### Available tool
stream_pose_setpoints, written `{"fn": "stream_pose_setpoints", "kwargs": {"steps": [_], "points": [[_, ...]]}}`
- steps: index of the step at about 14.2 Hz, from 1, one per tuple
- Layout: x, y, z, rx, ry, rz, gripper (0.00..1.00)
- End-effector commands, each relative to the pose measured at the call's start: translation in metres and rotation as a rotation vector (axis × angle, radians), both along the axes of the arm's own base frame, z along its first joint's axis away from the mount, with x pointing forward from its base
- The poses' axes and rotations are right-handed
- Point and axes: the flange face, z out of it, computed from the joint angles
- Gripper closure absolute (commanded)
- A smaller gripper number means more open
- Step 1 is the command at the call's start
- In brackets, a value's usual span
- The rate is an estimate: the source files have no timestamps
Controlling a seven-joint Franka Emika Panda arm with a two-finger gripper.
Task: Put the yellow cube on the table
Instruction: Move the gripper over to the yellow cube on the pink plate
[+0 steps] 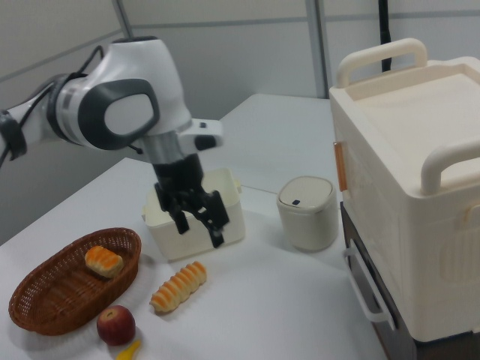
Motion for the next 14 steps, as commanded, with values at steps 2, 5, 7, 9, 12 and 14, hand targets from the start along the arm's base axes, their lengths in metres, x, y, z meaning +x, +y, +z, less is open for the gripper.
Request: {"fn": "stream_pose_setpoints", "kwargs": {"steps": [2,5,7,9,12,14], "points": [[-0.037,-0.109,0.010,0.002,0.009,-0.009,0.00],[-0.069,-0.188,0.010,0.020,0.021,0.039,0.00],[-0.090,-0.227,0.004,0.025,0.016,0.079,0.00],[-0.102,-0.255,-0.010,0.015,-0.004,0.095,0.00],[-0.116,-0.300,-0.042,-0.021,-0.049,0.055,0.00],[-0.115,-0.320,-0.066,-0.027,-0.049,0.030,0.00]]}}
